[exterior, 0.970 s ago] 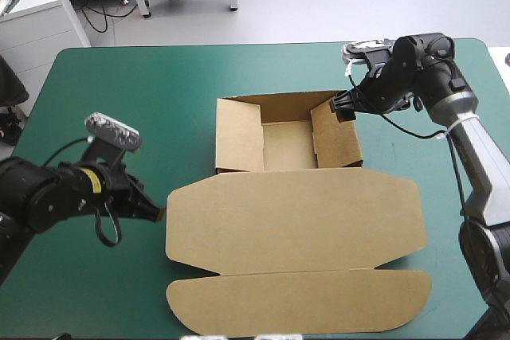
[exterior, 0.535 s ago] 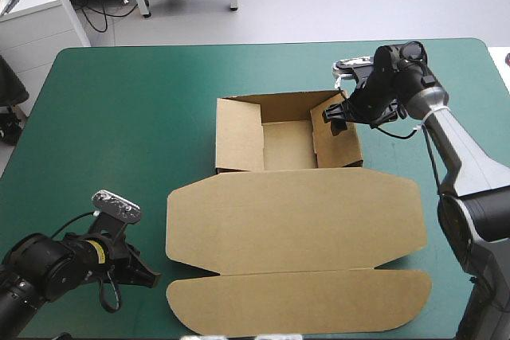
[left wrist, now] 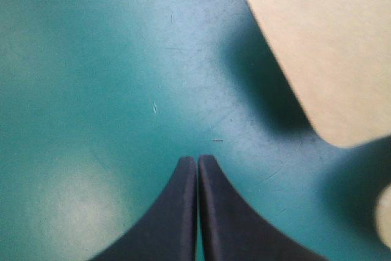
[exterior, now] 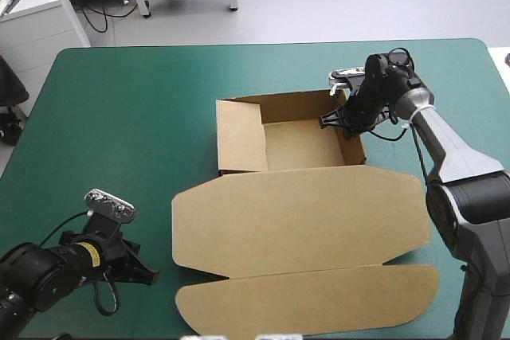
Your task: Fold the box
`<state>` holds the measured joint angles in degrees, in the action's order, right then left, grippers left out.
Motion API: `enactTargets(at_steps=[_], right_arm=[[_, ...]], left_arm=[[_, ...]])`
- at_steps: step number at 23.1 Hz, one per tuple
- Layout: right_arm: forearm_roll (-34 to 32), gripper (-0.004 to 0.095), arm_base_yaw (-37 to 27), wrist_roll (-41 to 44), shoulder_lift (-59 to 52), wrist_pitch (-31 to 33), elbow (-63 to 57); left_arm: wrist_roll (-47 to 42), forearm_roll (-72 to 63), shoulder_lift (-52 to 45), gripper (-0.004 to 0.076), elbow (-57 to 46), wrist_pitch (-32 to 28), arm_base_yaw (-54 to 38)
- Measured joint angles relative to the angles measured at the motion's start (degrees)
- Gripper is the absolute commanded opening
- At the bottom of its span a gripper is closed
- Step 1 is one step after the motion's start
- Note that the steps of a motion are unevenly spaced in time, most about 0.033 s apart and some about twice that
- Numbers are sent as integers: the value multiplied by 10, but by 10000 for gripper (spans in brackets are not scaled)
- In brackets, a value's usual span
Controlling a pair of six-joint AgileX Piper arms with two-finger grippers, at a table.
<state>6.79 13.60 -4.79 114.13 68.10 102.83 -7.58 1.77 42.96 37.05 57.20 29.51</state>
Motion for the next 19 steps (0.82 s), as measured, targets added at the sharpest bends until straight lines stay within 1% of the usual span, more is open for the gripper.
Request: enactTargets(at_steps=[4,8,10,11,13,16,19], right_arm=[[-10,-20,-1,-22,-1,-7,0],[-48,-20,-18,-26,-22,-42,0],[-77,-20,-38,-26,-36,-55,0],[-98,-20,-54,-26,-44,-58,0],[-123,-20,-108,-26,-59,-60,0],[-135,-20,-212,7,-68,-63,0],[-139,-16,-275,20,-68,-64,0]], left_arm=[[0,1,0,-10,0,0,0],[0,1,0,-10,0,0,0],[0,1,0,-10,0,0,0],[0,1,0,-10,0,0,0],[0,1,0,-10,0,1,0],[0,1,0,-10,0,1,0],[0,4,0,-10,0,1,0]])
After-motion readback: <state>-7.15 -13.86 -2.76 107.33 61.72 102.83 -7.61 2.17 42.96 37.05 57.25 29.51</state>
